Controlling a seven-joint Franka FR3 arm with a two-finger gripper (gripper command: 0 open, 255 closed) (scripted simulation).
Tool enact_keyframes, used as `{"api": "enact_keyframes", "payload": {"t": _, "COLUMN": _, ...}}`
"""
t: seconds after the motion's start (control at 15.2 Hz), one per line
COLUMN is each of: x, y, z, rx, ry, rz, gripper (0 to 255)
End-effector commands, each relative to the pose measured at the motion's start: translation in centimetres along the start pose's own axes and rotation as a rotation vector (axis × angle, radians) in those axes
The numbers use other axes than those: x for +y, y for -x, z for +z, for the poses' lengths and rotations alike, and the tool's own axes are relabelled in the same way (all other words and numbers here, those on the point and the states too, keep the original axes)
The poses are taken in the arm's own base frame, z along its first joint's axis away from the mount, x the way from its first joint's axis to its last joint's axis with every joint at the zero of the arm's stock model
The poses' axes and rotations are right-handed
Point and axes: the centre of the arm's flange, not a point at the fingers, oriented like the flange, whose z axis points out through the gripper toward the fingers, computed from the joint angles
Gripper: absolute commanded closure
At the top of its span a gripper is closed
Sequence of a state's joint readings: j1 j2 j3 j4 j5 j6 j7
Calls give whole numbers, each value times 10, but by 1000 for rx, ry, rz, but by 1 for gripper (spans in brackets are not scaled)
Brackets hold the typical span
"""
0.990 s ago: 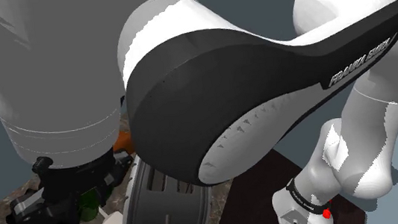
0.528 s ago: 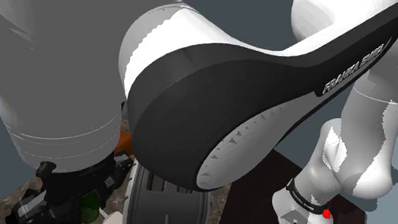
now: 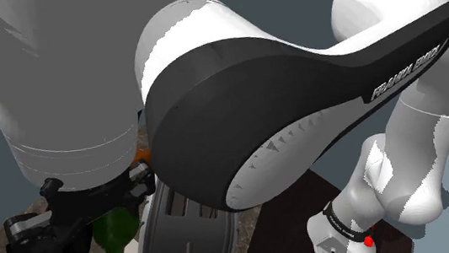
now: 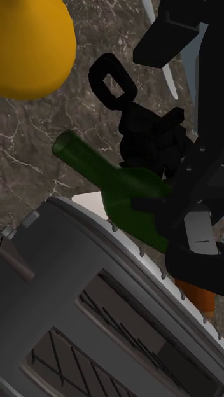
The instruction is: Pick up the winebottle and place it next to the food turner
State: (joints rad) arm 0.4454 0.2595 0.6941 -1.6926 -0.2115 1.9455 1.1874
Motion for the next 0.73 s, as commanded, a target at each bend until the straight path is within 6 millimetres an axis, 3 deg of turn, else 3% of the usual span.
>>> {"api": "enact_keyframes", "payload": {"t": 0.0, "x": 0, "y": -1, "z": -21, "rx": 0, "ry": 0, "rz": 0, "gripper": 0}}
{"api": "enact_keyframes", "payload": {"t": 0.13, "x": 0, "y": -1, "z": -44, "rx": 0, "ry": 0, "rz": 0, "gripper": 0}}
{"api": "enact_keyframes", "payload": {"t": 0.66, "x": 0, "y": -1, "z": -44, "rx": 0, "ry": 0, "rz": 0, "gripper": 0}}
